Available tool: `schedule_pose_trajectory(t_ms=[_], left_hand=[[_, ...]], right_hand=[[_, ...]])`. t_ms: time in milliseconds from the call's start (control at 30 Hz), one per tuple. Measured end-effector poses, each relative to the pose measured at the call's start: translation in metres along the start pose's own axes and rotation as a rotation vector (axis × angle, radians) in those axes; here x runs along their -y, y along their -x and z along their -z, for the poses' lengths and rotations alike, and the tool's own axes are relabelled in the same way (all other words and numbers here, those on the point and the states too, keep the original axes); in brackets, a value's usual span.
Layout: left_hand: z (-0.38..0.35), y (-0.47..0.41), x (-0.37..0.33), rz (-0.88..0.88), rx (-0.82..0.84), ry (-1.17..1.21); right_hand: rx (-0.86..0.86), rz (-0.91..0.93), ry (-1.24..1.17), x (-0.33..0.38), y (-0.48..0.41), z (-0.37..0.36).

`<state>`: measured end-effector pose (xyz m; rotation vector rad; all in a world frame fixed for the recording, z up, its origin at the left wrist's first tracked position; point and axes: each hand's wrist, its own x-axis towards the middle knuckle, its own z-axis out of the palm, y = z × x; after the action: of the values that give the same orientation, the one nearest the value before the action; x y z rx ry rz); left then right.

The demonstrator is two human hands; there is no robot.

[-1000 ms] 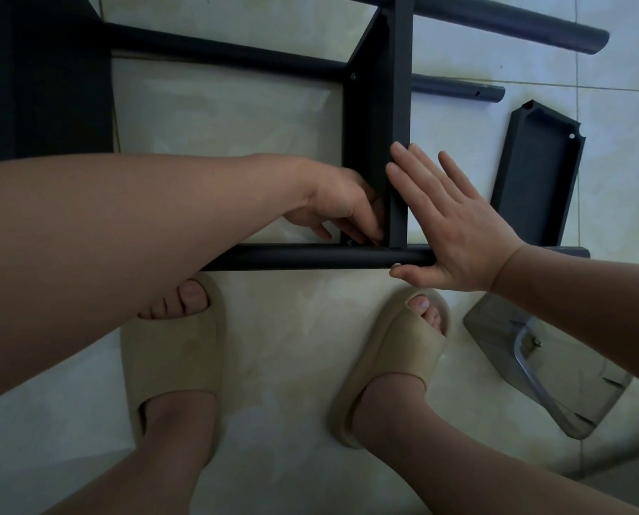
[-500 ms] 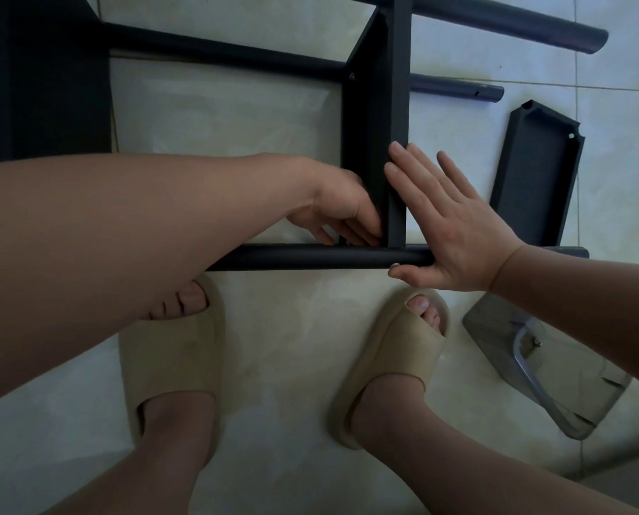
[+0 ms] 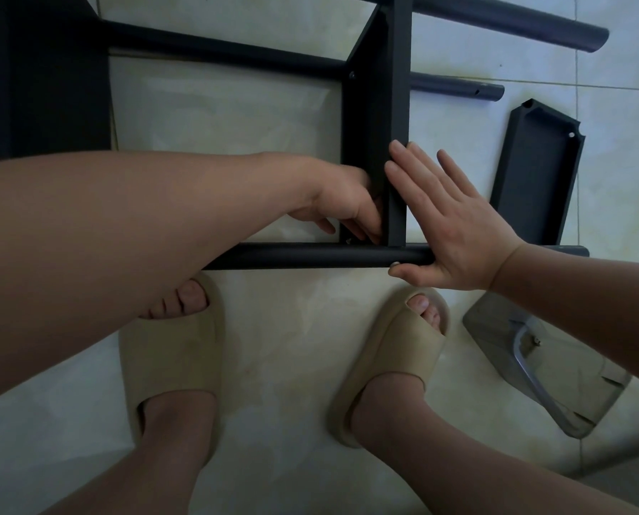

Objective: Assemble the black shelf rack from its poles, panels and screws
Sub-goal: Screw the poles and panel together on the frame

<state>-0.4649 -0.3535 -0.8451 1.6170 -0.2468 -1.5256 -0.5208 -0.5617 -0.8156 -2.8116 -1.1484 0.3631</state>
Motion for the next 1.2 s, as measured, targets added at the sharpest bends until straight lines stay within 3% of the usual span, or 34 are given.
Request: schedule_pose_trajectory(t_ms=[400,633,1200], left_hand=[[0.005,0.001,0.003,0.027,0.077,0.018],[-0.002,-0.003,0.004,-0.010,-0.005,0.045],[0.001,-0.002,0.010,-0.037,0.026,0.142]], right_hand=[[-0.008,0.010,0.007,-0.001,0.000,-0.001],[-0.011,0.007,0.005,-0.001,0.000,-0.001],[-0.012,0.007,0.000,-0.001,0.000,-0.001]])
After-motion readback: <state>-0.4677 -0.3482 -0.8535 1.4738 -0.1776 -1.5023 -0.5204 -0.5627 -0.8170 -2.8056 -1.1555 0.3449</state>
